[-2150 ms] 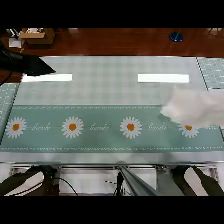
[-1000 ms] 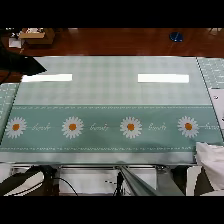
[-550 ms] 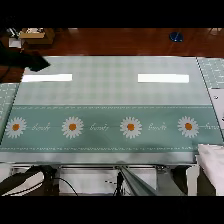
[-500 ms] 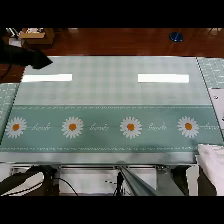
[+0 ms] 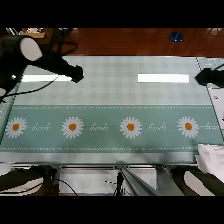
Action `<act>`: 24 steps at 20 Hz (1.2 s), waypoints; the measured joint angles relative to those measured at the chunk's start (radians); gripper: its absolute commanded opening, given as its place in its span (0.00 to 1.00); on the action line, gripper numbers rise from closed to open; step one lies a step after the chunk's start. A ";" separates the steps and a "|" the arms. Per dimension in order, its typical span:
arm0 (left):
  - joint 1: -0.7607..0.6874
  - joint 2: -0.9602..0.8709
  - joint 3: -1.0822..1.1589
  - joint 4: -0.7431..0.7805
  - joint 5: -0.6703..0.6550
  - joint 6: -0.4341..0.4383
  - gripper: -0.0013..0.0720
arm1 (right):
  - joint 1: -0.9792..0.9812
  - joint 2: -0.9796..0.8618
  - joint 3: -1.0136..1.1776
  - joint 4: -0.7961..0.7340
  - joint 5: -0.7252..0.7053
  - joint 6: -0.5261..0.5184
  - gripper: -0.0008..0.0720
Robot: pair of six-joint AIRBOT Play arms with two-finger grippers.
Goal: Fold the shirts.
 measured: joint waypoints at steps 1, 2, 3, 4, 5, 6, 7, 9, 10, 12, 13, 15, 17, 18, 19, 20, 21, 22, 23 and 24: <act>-0.024 -0.005 0.000 0.037 -0.009 -0.031 1.00 | 0.045 -0.019 0.007 -0.018 0.014 0.007 0.82; -0.041 -0.008 0.000 0.062 -0.024 -0.053 1.00 | 0.084 -0.035 0.011 -0.030 0.031 0.011 0.82; -0.054 -0.011 0.000 0.082 -0.031 -0.070 1.00 | 0.113 -0.045 0.015 -0.043 0.039 0.015 0.82; -0.065 -0.012 0.000 0.097 -0.040 -0.083 1.00 | 0.132 -0.052 0.018 -0.050 0.050 0.019 0.82; -0.072 -0.014 0.000 0.110 -0.050 -0.093 1.00 | 0.146 -0.058 0.020 -0.058 0.056 0.021 0.82; -0.076 -0.015 0.000 0.120 -0.050 -0.101 1.00 | 0.157 -0.062 0.021 -0.063 0.060 0.022 0.82; -0.080 -0.015 0.000 0.128 -0.056 -0.107 1.00 | 0.164 -0.064 0.022 -0.071 0.063 0.025 0.82; -0.084 -0.017 0.000 0.135 -0.061 -0.113 1.00 | 0.174 -0.068 0.024 -0.071 0.069 0.025 0.82; -0.086 -0.017 0.000 0.138 -0.065 -0.116 1.00 | 0.176 -0.069 0.024 -0.071 0.069 0.026 0.82; -0.087 -0.018 0.000 0.143 -0.066 -0.119 1.00 | 0.180 -0.071 0.024 -0.075 0.071 0.027 0.82; -0.088 -0.019 0.000 0.144 -0.066 -0.120 1.00 | 0.181 -0.071 0.024 -0.074 0.071 0.027 0.82; -0.089 -0.019 0.000 0.146 -0.067 -0.123 1.00 | 0.182 -0.071 0.024 -0.076 0.072 0.027 0.82; -0.089 -0.019 0.000 0.147 -0.067 -0.123 1.00 | 0.183 -0.071 0.024 -0.077 0.072 0.027 0.82; -0.089 -0.019 0.000 0.147 -0.068 -0.123 1.00 | 0.183 -0.071 0.024 -0.078 0.071 0.027 0.82; -0.089 -0.019 0.000 0.148 -0.069 -0.123 1.00 | 0.183 -0.071 0.024 -0.078 0.072 0.027 0.82; -0.089 -0.019 0.000 0.148 -0.069 -0.123 1.00 | 0.183 -0.071 0.024 -0.077 0.072 0.027 0.82; -0.089 -0.019 0.000 0.148 -0.069 -0.123 1.00 | 0.183 -0.071 0.024 -0.078 0.072 0.027 0.82; -0.089 -0.019 0.000 0.148 -0.069 -0.123 1.00 | 0.183 -0.071 0.024 -0.077 0.072 0.027 0.82; -0.089 -0.019 0.000 0.148 -0.069 -0.123 1.00 | 0.183 -0.071 0.024 -0.077 0.072 0.027 0.82; -0.089 -0.019 0.000 0.148 -0.069 -0.124 1.00 | 0.183 -0.071 0.024 -0.077 0.072 0.027 0.82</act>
